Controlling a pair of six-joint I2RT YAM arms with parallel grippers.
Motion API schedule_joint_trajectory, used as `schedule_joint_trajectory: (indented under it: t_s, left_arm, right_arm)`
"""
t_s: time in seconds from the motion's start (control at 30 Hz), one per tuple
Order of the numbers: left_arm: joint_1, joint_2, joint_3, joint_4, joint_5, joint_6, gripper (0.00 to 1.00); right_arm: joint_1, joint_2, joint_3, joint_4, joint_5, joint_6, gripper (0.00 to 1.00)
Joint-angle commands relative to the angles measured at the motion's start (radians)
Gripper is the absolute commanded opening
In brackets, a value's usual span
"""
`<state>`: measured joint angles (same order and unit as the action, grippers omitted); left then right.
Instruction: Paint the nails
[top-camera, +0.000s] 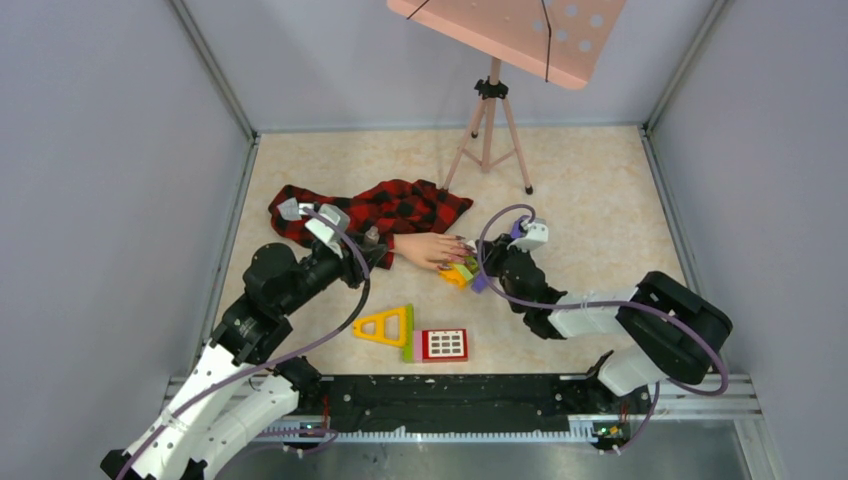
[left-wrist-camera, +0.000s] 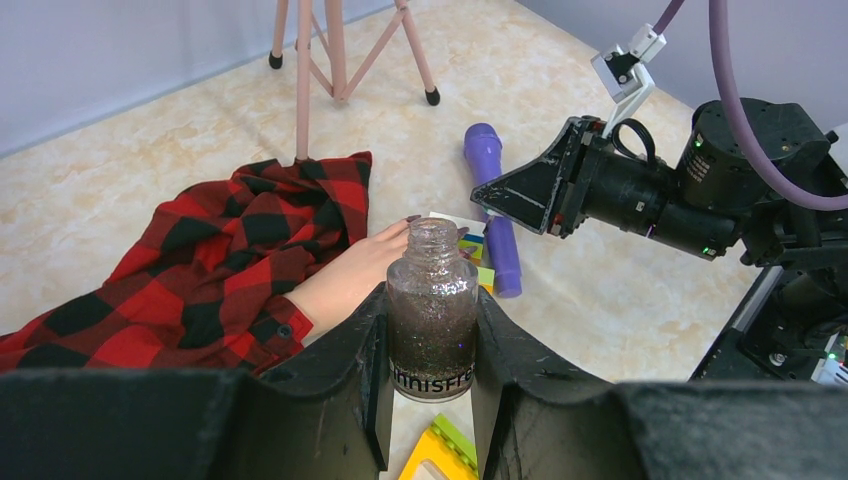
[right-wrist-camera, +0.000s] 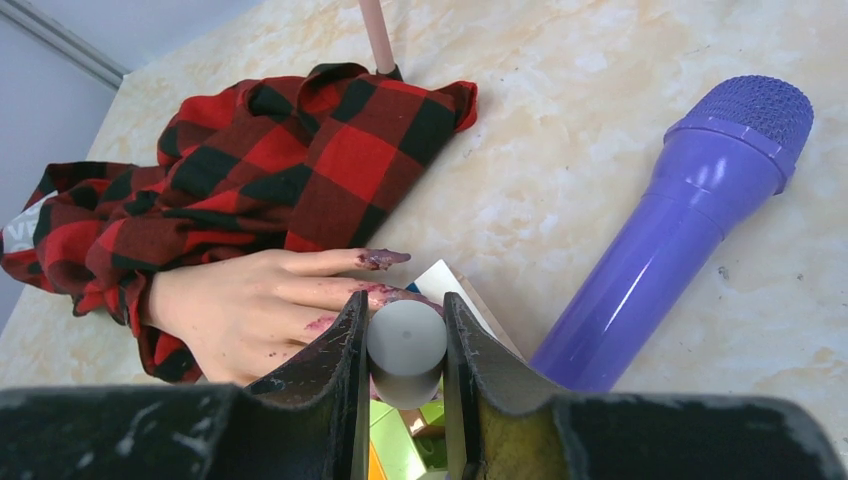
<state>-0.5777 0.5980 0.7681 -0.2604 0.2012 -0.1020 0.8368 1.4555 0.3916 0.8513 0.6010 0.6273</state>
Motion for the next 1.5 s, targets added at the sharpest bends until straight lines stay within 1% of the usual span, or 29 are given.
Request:
schedule_joint_trajectory:
  t_s: [0.0, 0.33, 0.9, 1.47]
  left_arm:
    - [-0.005, -0.012, 0.004, 0.038, 0.004, 0.003, 0.0]
    - [-0.005, -0.008, 0.004, 0.036, 0.001, 0.005, 0.0]
    - [-0.005, -0.003, 0.004, 0.036, -0.002, 0.005, 0.0]
    - [-0.006, -0.001, 0.004, 0.035, -0.004, 0.006, 0.0]
  right_arm:
    - [0.013, -0.002, 0.012, 0.032, 0.0, -0.017, 0.0]
    - [0.014, 0.072, 0.042, 0.067, -0.038, -0.017, 0.0]
    - [0.016, 0.128, 0.078, 0.101, -0.064, -0.037, 0.0]
    - [0.015, 0.138, 0.063, 0.087, -0.046, -0.016, 0.0]
